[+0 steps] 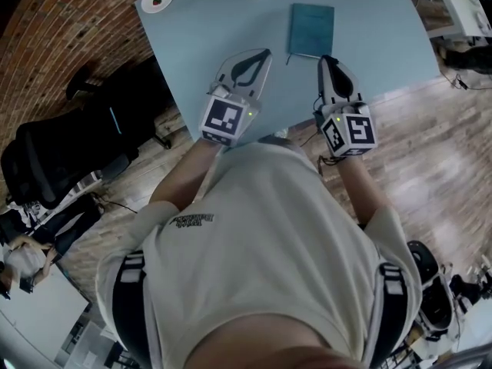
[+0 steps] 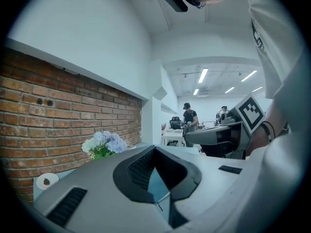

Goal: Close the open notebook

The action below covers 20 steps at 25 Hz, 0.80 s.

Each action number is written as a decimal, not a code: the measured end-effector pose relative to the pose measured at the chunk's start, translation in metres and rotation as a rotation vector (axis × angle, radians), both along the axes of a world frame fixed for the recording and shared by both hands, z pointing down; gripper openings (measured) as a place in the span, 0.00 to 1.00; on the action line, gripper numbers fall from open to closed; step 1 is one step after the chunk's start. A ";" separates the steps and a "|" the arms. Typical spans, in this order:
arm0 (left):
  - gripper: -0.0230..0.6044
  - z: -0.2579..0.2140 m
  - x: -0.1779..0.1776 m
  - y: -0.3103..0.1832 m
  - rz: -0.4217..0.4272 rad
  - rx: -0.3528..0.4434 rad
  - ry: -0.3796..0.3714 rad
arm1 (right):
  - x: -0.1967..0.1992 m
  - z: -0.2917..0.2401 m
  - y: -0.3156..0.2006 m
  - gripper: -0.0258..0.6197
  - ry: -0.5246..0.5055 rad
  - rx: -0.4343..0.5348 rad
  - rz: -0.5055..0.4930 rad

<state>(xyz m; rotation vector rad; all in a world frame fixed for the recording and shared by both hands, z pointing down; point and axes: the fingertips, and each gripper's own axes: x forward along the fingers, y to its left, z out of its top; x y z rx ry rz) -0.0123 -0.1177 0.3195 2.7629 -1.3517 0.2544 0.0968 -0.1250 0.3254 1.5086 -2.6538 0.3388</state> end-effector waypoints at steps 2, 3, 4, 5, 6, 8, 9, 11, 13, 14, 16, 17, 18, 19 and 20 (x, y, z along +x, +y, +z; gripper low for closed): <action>0.06 -0.006 0.000 0.006 0.004 0.004 -0.004 | -0.001 -0.002 0.006 0.04 -0.012 0.011 -0.006; 0.06 -0.007 0.000 0.009 0.008 0.002 -0.004 | -0.002 -0.003 0.009 0.04 -0.017 0.013 -0.011; 0.06 -0.008 0.000 0.013 0.011 0.000 -0.001 | -0.004 -0.003 0.011 0.04 -0.022 0.015 -0.016; 0.06 -0.009 0.000 0.016 0.014 -0.003 0.003 | -0.006 -0.004 0.014 0.04 -0.025 0.018 -0.023; 0.06 -0.008 0.000 0.018 0.017 -0.007 0.007 | -0.007 -0.005 0.017 0.04 -0.027 0.022 -0.030; 0.06 -0.006 0.003 0.022 0.030 -0.003 0.010 | -0.009 -0.008 0.021 0.04 -0.034 0.026 -0.039; 0.06 -0.005 0.005 0.024 0.035 -0.001 0.008 | -0.010 -0.010 0.023 0.04 -0.038 0.029 -0.043; 0.06 -0.006 0.007 0.027 0.042 -0.004 0.008 | -0.012 -0.012 0.027 0.04 -0.038 0.035 -0.051; 0.06 -0.006 0.006 0.031 0.044 -0.007 0.014 | -0.016 -0.011 0.031 0.04 -0.029 0.039 -0.062; 0.06 -0.006 0.006 0.033 0.042 -0.009 0.014 | -0.017 -0.011 0.033 0.04 -0.023 0.041 -0.068; 0.06 -0.006 0.005 0.035 0.037 -0.008 0.009 | -0.020 -0.013 0.037 0.04 -0.001 0.051 -0.079; 0.06 -0.006 0.005 0.036 0.035 -0.004 0.005 | -0.021 -0.014 0.038 0.04 0.014 0.060 -0.084; 0.06 -0.007 0.005 0.037 0.033 0.000 0.002 | -0.022 -0.015 0.040 0.04 0.030 0.069 -0.087; 0.06 -0.007 0.006 0.038 0.032 0.003 -0.001 | -0.023 -0.016 0.041 0.04 0.042 0.076 -0.088; 0.06 -0.008 0.006 0.038 0.033 0.005 -0.002 | -0.023 -0.017 0.041 0.04 0.047 0.080 -0.088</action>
